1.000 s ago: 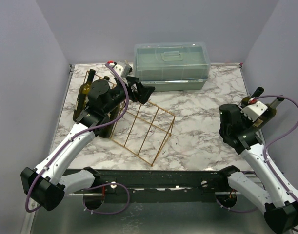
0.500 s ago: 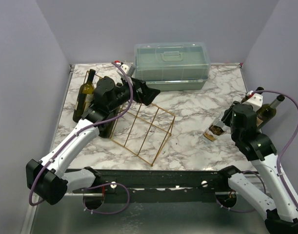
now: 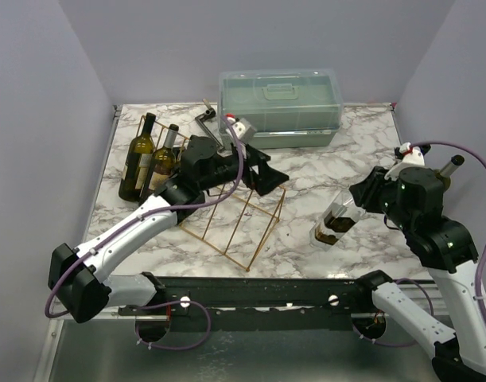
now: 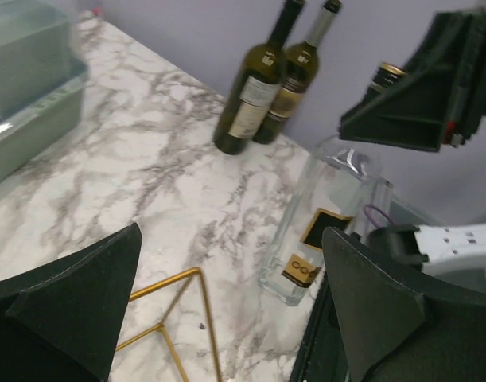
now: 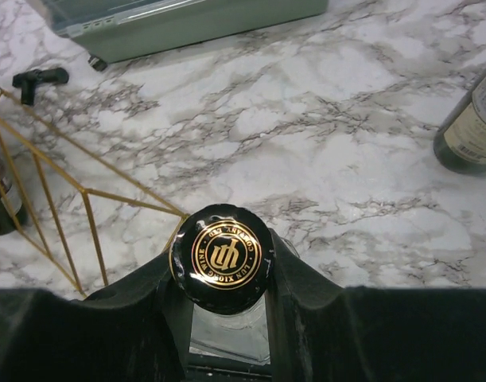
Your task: Put the wine bottle on the wine rack
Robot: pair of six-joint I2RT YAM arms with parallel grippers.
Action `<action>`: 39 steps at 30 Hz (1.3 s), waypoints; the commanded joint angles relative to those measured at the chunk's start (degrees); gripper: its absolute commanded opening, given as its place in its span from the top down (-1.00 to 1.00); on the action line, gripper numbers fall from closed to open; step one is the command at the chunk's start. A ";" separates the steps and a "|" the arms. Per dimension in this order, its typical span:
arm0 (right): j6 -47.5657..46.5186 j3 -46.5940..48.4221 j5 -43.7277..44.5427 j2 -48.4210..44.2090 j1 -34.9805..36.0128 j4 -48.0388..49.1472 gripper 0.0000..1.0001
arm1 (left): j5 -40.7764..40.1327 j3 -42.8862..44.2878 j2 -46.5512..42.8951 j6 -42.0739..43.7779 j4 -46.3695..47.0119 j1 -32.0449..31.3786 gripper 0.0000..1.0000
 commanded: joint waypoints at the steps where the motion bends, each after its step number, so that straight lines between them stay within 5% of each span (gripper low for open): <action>1: -0.48 5.40 -9.36 -2.30 -0.03 -0.86 0.99 | -3.91 2.26 0.90 3.93 -2.89 -8.82 -0.90; 12: 3.29 2.06 -16.63 -9.37 -0.02 0.02 0.99 | -28.29 7.23 10.31 -5.22 -4.35 -29.59 -0.85; 27: 5.10 1.21 -20.26 -13.66 -0.07 1.15 0.99 | -26.95 16.46 21.51 -3.23 -7.13 -36.14 -0.94; 30: 5.11 1.73 -20.58 -13.72 -0.05 0.87 0.99 | -28.40 17.29 22.19 -2.56 -8.58 -36.65 -0.75; 36: 3.62 2.43 -21.77 -14.05 -0.03 0.27 0.98 | -33.24 19.60 22.67 0.42 -12.08 -37.62 0.00; 39: 2.83 2.18 -21.68 -14.22 -0.04 -0.42 0.57 | -35.13 21.62 23.03 0.76 -15.30 -37.68 0.39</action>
